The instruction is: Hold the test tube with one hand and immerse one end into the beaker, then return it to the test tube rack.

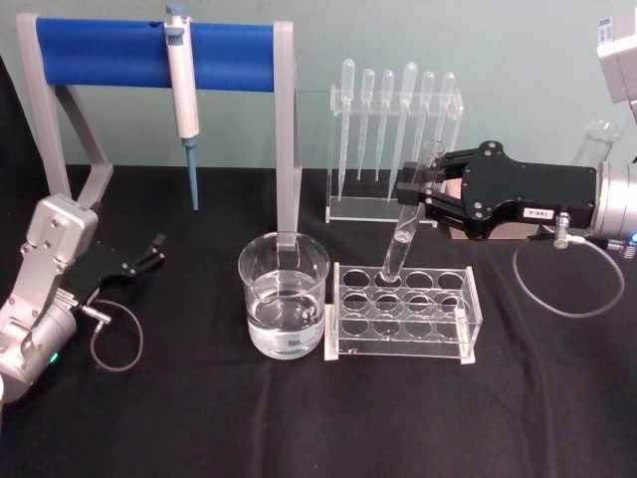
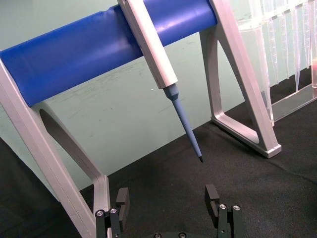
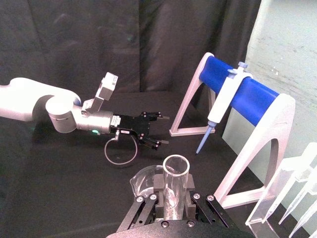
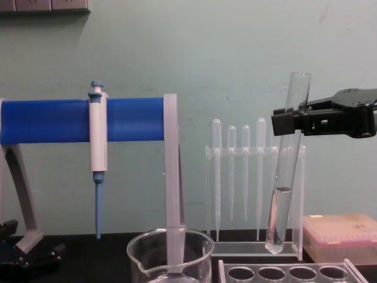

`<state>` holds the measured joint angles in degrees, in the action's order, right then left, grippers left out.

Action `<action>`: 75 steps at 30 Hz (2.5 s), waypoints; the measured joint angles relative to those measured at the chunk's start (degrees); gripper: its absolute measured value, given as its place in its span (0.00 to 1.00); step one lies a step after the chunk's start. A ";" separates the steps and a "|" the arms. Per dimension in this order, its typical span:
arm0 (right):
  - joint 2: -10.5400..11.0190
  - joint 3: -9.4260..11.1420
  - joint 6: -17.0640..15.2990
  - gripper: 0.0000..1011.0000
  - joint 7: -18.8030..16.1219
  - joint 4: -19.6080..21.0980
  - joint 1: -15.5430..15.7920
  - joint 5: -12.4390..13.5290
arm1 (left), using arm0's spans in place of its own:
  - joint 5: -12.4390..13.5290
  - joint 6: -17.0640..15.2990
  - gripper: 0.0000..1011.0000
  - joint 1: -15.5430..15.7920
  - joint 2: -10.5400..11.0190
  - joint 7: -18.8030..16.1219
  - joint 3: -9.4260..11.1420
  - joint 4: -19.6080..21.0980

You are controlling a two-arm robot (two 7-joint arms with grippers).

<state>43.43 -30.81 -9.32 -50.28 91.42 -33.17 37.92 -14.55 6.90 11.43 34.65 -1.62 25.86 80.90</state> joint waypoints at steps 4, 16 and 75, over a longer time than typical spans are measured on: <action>0.00 0.00 0.00 0.22 0.00 0.00 0.00 0.00 | 0.00 0.00 0.99 0.00 0.00 0.00 0.00 0.00; 0.00 0.00 0.00 0.22 0.00 0.00 0.00 0.00 | 0.00 0.00 0.99 0.00 0.00 0.00 0.00 0.00; -14.01 -14.61 3.74 0.22 -1.78 -13.96 -14.06 -4.58 | 0.00 0.00 0.99 0.00 0.00 0.00 0.00 0.00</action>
<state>29.42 -45.42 -5.58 -52.06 77.47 -47.23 33.33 -14.55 6.91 11.43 34.65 -1.62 25.86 80.90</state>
